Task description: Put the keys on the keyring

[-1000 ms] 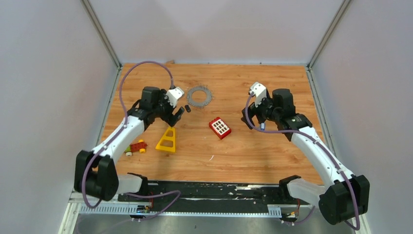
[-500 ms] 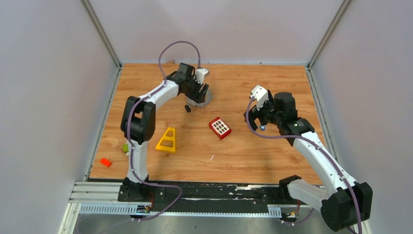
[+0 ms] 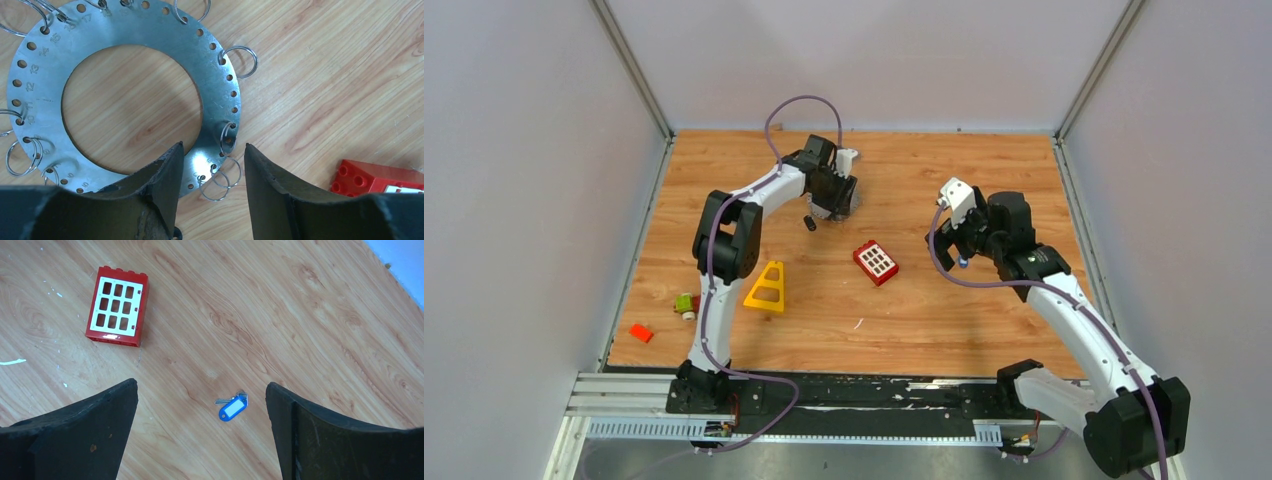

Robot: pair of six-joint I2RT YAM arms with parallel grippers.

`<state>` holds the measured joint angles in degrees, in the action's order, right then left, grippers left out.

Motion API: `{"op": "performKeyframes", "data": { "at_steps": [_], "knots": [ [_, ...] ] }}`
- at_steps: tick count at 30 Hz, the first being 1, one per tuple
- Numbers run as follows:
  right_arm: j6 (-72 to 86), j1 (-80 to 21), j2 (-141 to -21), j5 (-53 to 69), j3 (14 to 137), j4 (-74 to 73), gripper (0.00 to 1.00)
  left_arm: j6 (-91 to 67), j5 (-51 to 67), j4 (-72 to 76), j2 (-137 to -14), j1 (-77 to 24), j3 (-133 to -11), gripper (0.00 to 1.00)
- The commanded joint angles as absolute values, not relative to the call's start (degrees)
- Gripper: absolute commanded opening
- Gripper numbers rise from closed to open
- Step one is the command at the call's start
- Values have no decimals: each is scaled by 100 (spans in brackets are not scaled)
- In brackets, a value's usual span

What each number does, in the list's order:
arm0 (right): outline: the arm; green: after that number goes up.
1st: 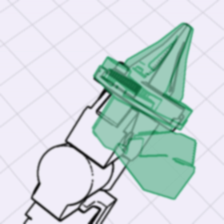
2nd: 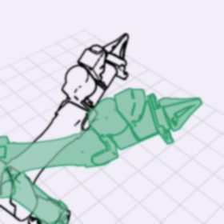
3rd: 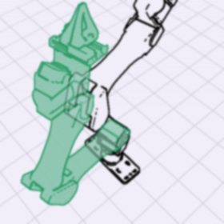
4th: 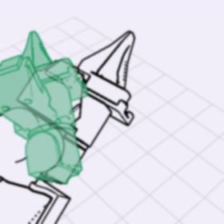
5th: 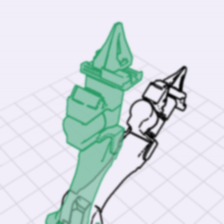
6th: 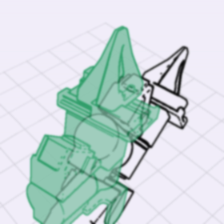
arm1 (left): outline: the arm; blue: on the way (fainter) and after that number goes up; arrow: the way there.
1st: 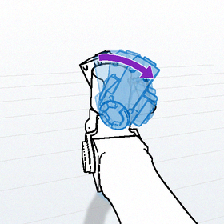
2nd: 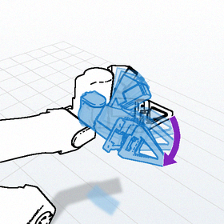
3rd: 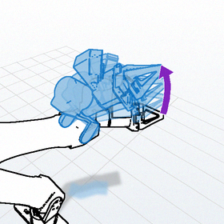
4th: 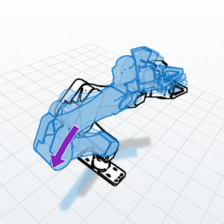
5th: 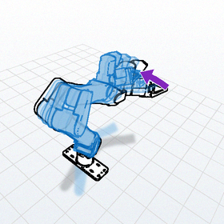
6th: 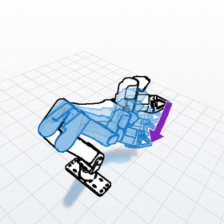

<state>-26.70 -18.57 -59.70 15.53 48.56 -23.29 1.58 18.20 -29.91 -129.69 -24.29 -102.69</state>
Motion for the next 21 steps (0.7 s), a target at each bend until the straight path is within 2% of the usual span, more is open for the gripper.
{"op": "performKeyframes", "data": {
  "at_steps": [1,14,19,21],
  "knots": [
    [-2759,-1863,-5998,1492,4857,-2199,100,26,1934,-2817,-13004,-2452,-10394,54],
    [-2797,-1868,-6200,1390,4891,-2240,99,170,1925,-2553,-12906,-2565,-10212,55],
    [-2804,-1863,-6214,1383,4893,-2253,99,184,1819,-2568,-12970,-2575,-10230,50],
    [-2803,-1863,-6214,1378,4886,-2258,99,156,1839,-2566,-12980,-2575,-10222,45]
  ]
}}
